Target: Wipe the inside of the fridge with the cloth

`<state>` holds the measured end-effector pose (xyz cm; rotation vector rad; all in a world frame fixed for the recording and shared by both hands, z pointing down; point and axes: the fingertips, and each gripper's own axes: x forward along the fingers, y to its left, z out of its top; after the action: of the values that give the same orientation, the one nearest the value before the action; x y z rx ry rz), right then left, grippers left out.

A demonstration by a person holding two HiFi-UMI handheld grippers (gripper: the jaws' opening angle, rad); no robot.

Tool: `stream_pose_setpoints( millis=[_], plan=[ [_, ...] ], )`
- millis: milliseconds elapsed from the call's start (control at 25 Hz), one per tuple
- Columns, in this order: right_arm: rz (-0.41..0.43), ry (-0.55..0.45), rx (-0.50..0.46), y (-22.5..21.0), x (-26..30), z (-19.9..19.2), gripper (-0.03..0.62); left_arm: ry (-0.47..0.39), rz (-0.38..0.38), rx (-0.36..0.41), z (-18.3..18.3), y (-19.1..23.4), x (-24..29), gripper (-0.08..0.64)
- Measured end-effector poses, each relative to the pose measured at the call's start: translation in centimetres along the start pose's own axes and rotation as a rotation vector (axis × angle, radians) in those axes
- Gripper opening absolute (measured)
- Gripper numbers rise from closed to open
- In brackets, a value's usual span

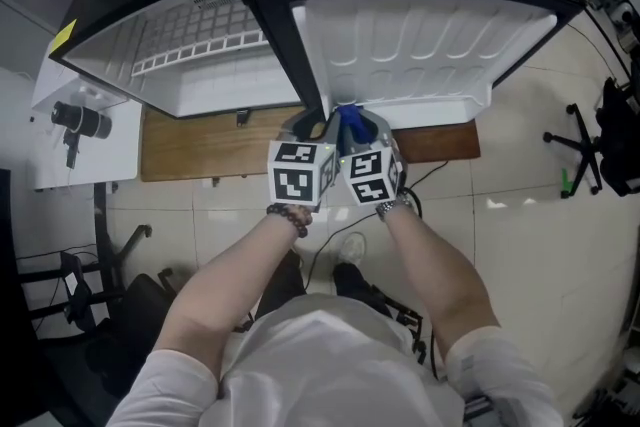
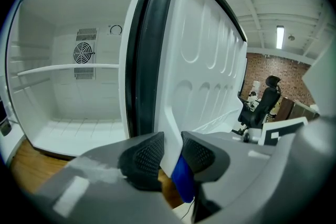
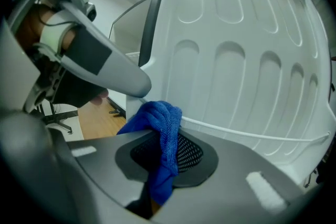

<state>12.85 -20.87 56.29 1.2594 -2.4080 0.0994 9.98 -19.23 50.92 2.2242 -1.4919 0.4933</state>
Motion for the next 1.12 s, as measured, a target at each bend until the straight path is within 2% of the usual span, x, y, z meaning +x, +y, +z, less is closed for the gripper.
stream_pose_setpoints(
  millis=[560,1120],
  plan=[
    [-0.072,0.073,0.012,-3.0,0.7,-1.7,0.049,-0.018,0.018,-0.021,0.0,0.1,-0.2,0.101],
    [-0.239,0.118,0.071,-11.6,-2.9,-4.5,0.049,-0.023,0.028,-0.032,0.0,0.1,-0.2,0.098]
  ],
)
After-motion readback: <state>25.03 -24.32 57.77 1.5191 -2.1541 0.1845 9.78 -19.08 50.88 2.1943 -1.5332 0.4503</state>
